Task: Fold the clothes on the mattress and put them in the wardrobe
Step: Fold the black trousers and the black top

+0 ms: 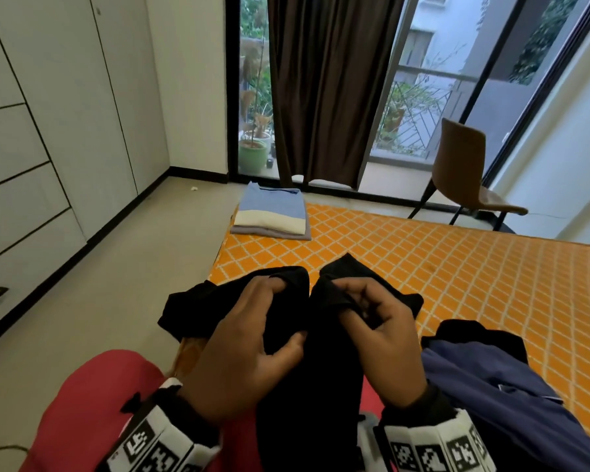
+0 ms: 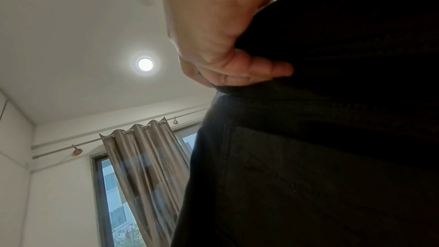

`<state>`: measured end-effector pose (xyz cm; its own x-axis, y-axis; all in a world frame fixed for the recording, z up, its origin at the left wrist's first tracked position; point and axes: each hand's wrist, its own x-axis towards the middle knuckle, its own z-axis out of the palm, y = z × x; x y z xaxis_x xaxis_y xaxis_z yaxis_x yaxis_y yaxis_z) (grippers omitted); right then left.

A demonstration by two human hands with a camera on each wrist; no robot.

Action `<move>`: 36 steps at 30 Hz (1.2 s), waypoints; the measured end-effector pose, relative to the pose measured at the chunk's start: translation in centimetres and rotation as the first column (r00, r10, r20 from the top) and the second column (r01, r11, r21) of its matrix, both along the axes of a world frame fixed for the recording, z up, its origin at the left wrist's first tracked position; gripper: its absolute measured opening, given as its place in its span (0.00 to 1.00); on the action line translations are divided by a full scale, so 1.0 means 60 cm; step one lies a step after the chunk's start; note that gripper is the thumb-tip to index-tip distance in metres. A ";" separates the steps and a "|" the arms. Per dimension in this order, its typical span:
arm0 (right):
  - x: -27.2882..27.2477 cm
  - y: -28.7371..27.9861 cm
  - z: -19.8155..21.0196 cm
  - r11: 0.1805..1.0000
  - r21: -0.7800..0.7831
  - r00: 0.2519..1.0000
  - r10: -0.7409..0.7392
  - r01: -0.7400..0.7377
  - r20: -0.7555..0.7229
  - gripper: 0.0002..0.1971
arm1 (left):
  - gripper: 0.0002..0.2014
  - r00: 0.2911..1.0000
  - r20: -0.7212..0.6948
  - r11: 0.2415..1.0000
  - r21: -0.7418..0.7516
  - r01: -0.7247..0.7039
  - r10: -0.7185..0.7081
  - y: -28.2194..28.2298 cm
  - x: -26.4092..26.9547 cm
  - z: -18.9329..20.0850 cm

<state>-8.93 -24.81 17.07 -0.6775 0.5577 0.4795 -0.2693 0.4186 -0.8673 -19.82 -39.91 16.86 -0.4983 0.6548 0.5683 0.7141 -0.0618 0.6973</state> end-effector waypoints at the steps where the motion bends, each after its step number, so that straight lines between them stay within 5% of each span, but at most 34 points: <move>1: 0.001 -0.001 -0.003 0.999 -0.034 0.999 -0.033 0.032 -0.022 0.11 | 0.20 1.000 -0.016 1.000 -0.003 -0.014 0.014 -0.002 -0.003 0.001; 9: -0.019 -0.018 -0.019 0.984 -0.117 0.988 -0.141 0.134 -0.058 0.07 | 0.10 0.992 -0.116 0.999 0.004 -0.039 0.040 -0.009 -0.002 -0.006; 14: -0.023 -0.015 -0.018 0.990 -0.044 0.991 -0.134 0.133 -0.025 0.05 | 0.12 0.967 0.227 0.993 0.062 0.100 -0.112 -0.020 -0.007 -0.005; 18: -0.022 -0.024 -0.020 0.995 0.017 0.995 -0.096 0.096 -0.009 0.06 | 0.19 0.909 0.380 0.985 0.071 0.158 -0.173 -0.024 -0.018 -0.007; 20: -0.019 -0.021 -0.023 0.995 0.025 0.995 -0.098 0.098 -0.023 0.05 | 0.15 0.886 0.431 0.985 0.094 0.145 -0.172 -0.023 -0.023 -0.009; 25: -0.002 0.000 -0.024 0.994 -0.030 0.994 -0.102 0.101 -0.037 0.06 | 0.06 0.903 0.406 0.985 0.150 0.085 -0.140 -0.018 -0.033 -0.018; 30: -0.010 -0.014 -0.010 0.979 0.158 0.990 -0.135 0.125 0.052 0.08 | 0.04 0.991 0.133 0.984 0.174 -0.020 -0.003 -0.004 -0.031 -0.014; 36: -0.037 -0.015 -0.005 0.969 0.231 0.987 -0.118 0.089 0.113 0.08 | 0.07 0.895 0.300 0.944 0.075 0.322 -0.329 0.019 -0.022 0.014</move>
<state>-11.17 -25.70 16.79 -0.6841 0.5158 0.5157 -0.1099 0.6261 -0.7720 -21.17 -38.79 17.72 -0.4105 0.7987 0.4400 0.4044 -0.2730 0.8729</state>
